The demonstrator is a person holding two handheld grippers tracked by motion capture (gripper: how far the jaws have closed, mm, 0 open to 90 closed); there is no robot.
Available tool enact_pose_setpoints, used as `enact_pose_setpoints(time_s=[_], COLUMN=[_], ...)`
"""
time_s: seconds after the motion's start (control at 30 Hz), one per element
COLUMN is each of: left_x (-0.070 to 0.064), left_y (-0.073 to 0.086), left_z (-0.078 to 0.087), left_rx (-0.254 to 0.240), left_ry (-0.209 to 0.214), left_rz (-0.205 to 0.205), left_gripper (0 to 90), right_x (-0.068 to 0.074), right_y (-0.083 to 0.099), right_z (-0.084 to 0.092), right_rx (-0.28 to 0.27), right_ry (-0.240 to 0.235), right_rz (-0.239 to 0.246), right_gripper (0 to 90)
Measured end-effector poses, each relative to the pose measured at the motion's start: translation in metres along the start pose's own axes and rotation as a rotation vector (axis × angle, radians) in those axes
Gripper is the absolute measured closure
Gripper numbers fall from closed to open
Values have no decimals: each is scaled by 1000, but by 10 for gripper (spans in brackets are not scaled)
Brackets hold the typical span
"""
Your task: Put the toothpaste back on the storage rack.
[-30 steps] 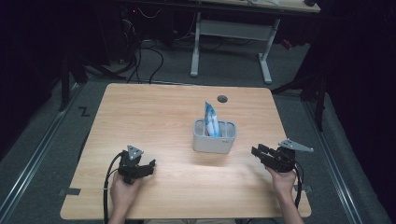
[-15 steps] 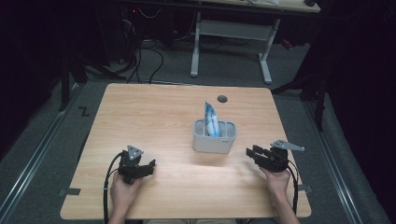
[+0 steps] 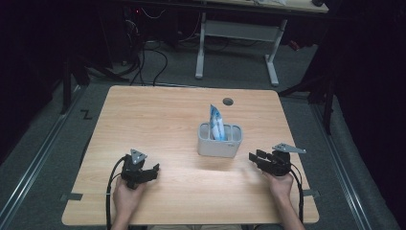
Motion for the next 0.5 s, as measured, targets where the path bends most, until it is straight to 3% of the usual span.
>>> enact_pose_setpoints(time_s=[0.5], left_x=[0], left_y=[0], left_z=[0], left_rx=[0], left_ry=[0], left_rz=[0], left_gripper=[254], right_x=[-4], right_y=[6], right_z=[-17], right_rx=[59], right_ry=[54], right_rz=[20], right_gripper=[508])
Point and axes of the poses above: each handheld gripper's, and its own axes: z roughly backward along the jaws, y roughly out of its underside, x roughly to its left, the point moved 2 cm from there along -z, roughly forward along the jaws, and after that the axes turned 12 degrees about z, right-handed, at the moved point
